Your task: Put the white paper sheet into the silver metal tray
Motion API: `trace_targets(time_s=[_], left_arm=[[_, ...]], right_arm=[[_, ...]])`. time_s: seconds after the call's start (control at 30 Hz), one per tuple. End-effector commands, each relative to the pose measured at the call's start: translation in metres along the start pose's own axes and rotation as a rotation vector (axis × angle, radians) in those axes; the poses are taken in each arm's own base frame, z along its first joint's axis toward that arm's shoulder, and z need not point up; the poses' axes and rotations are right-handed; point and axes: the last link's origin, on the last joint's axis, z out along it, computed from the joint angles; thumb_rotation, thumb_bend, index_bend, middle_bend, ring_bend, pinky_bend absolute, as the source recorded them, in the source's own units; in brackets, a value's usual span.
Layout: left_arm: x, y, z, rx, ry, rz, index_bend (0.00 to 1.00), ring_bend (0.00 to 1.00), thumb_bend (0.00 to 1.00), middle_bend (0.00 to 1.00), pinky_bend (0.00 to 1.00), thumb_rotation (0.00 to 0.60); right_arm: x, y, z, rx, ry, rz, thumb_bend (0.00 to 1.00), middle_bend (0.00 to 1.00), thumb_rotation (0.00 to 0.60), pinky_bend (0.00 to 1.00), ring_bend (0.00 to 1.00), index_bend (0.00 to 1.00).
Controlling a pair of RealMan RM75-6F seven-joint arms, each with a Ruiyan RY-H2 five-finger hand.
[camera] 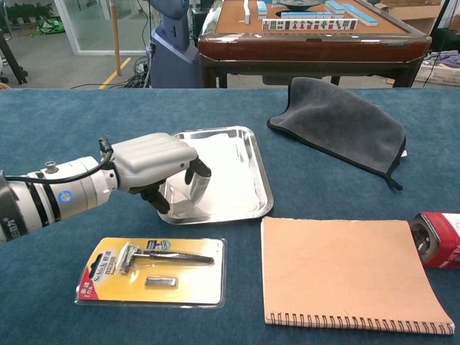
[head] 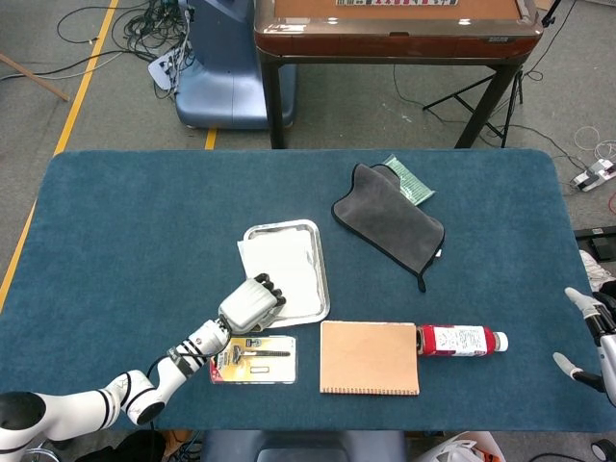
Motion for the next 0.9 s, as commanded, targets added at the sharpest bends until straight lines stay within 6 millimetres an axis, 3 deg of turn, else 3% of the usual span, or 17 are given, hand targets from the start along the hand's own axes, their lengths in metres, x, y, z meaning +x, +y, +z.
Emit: trace_targets(time_s=[0.03, 0.63, 0.9], left_arm=[[-0.0001, -0.0026, 0.0003, 0.007, -0.004, 0.013, 0.56, 0.4, 0.41, 0.5, 0.26, 0.6], [0.003, -0.002, 0.0023, 0.029, -0.002, -0.005, 0.54, 0.39, 0.41, 0.5, 0.26, 0.6], [0.0076, -0.0002, -0.0018, 0.037, 0.003, -0.038, 0.48, 0.39, 0.41, 0.49, 0.26, 0.6]], right_arm=[[0.0, -0.0001, 0.0002, 0.0, 0.0, 0.0, 0.09, 0.24, 0.6, 0.2, 0.14, 0.17], [0.0002, -0.0003, 0.0008, -0.002, 0.003, -0.001, 0.09, 0.24, 0.6, 0.2, 0.14, 0.17], [0.0001, -0.0008, 0.0023, 0.003, 0.007, 0.003, 0.09, 0.24, 0.6, 0.2, 0.14, 0.17]])
